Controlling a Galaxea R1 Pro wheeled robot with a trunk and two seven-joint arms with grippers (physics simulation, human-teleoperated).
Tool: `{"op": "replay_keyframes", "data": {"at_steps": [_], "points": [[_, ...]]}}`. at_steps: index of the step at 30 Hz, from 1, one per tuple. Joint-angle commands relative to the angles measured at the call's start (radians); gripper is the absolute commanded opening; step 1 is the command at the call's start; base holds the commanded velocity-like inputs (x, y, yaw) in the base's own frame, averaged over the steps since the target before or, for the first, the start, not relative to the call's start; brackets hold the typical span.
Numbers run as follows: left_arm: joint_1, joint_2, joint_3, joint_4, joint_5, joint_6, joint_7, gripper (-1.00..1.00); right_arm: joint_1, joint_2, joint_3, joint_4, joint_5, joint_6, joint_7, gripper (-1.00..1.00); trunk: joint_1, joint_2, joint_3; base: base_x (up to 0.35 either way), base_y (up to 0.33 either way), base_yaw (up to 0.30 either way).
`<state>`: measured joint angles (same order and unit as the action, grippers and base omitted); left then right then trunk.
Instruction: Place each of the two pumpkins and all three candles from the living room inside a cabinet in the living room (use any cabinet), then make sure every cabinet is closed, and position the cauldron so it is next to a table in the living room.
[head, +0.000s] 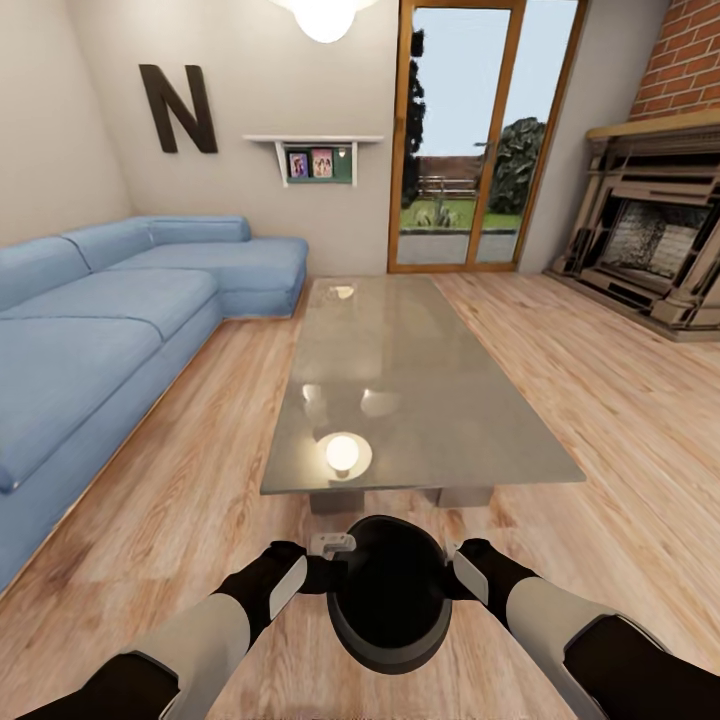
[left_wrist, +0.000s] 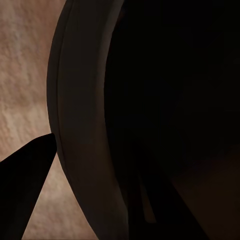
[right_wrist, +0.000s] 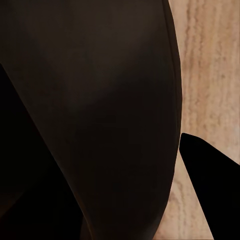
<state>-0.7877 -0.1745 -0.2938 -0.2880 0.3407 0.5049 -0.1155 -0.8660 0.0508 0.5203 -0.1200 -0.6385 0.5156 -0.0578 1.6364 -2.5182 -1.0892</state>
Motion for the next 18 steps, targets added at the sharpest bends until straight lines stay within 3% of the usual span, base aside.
{"op": "replay_keyframes", "data": {"at_steps": [1,18], "points": [[-0.001,0.000,-0.013,0.000,0.011,0.004,0.000,-1.00,-0.001,0.000,0.026,-0.004,-0.047,0.003,0.005,-1.00,0.000,0.000,-0.002,0.001,0.000,0.000],[-0.001,0.000,-0.013,0.000,0.011,0.004,0.000,-1.00,-0.001,0.000,0.026,-0.004,-0.047,0.003,0.004,-1.00,0.000,0.000,-0.030,0.000,0.000,0.000]]}}
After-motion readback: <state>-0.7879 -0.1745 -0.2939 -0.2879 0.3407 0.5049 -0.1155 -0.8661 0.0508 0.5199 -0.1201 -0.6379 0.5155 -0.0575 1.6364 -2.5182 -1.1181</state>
